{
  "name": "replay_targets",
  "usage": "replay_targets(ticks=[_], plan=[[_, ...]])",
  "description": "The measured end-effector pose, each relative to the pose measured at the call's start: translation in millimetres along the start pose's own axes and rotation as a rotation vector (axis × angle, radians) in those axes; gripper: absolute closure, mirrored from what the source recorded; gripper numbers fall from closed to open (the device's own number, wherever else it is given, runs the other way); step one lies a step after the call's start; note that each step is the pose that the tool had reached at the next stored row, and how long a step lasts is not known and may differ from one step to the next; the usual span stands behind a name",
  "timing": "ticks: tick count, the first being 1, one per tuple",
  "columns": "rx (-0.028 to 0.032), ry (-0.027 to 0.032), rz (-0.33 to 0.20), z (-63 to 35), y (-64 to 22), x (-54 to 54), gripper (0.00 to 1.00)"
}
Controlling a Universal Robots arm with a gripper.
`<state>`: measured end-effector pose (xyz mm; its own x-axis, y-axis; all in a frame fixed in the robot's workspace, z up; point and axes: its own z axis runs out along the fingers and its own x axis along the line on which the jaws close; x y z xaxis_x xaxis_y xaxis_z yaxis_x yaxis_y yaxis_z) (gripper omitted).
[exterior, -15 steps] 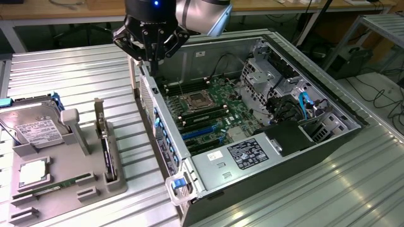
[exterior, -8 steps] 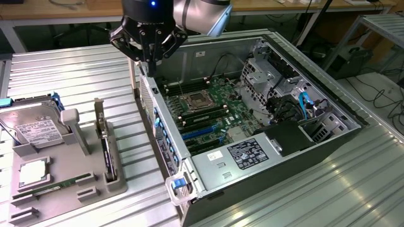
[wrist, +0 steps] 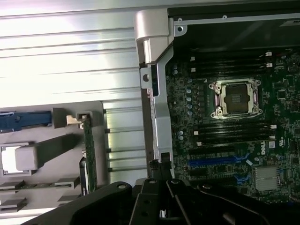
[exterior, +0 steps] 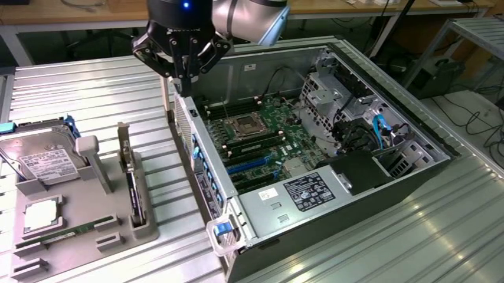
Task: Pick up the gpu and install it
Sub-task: 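Reach for the gpu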
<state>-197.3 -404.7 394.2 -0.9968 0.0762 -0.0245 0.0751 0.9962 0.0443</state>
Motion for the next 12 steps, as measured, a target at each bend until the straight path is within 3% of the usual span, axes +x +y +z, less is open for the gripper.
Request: replay_targets(ticks=[12], plan=[[0.0000,0.0000,0.000,-0.3,-2.1,7.6,0.89]])
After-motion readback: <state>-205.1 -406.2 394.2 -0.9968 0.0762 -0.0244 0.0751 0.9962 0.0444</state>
